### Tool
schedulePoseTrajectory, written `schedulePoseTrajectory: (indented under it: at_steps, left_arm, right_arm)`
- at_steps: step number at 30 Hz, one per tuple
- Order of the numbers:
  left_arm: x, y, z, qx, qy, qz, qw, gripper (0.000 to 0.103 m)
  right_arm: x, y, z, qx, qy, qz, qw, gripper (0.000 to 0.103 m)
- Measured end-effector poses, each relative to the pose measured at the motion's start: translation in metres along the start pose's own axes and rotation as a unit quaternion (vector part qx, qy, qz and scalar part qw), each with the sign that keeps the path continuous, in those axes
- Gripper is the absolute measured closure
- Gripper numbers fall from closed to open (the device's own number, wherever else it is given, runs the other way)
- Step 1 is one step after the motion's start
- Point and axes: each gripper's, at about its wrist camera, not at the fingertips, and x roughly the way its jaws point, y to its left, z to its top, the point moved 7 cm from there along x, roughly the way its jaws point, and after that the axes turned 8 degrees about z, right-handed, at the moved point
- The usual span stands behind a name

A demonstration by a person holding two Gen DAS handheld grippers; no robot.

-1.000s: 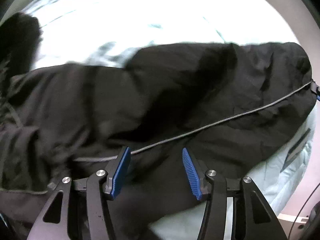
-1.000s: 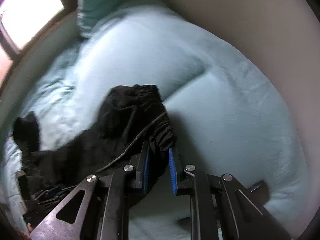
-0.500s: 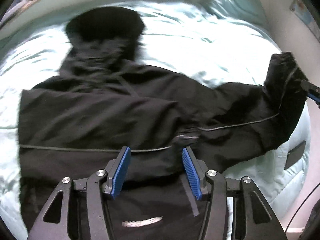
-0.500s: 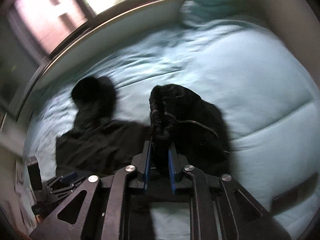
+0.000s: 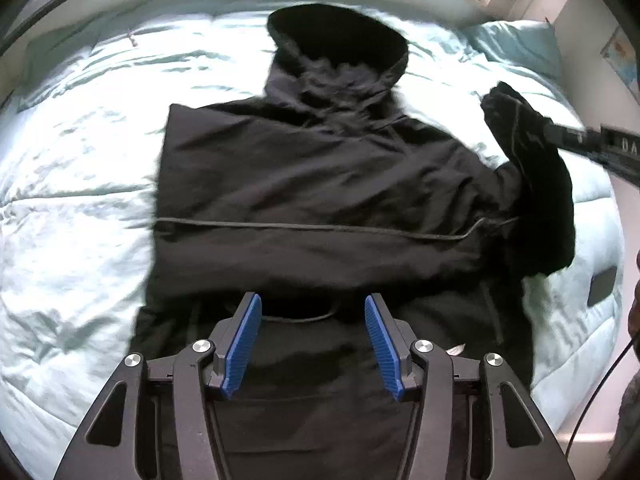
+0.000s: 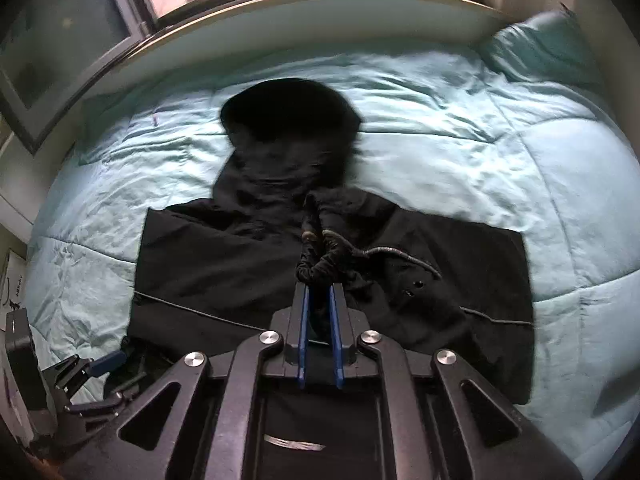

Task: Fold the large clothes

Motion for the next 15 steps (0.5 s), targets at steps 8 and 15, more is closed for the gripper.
schedulePoseTrajectory:
  at_steps: [8, 15]
  left_arm:
    - [0.007, 0.071, 0.014, 0.011, -0.001, -0.002, 0.9999, 0.047]
    - [0.026, 0.122, 0.017, -0.037, -0.002, 0.012, 0.9992, 0.047]
  right_arm:
    - [0.064, 0.135, 0.005, -0.042, 0.024, 0.028, 0.998, 0.093]
    - [0.179, 0.204, -0.017, -0.084, 0.125, 0.038, 0.988, 0.095]
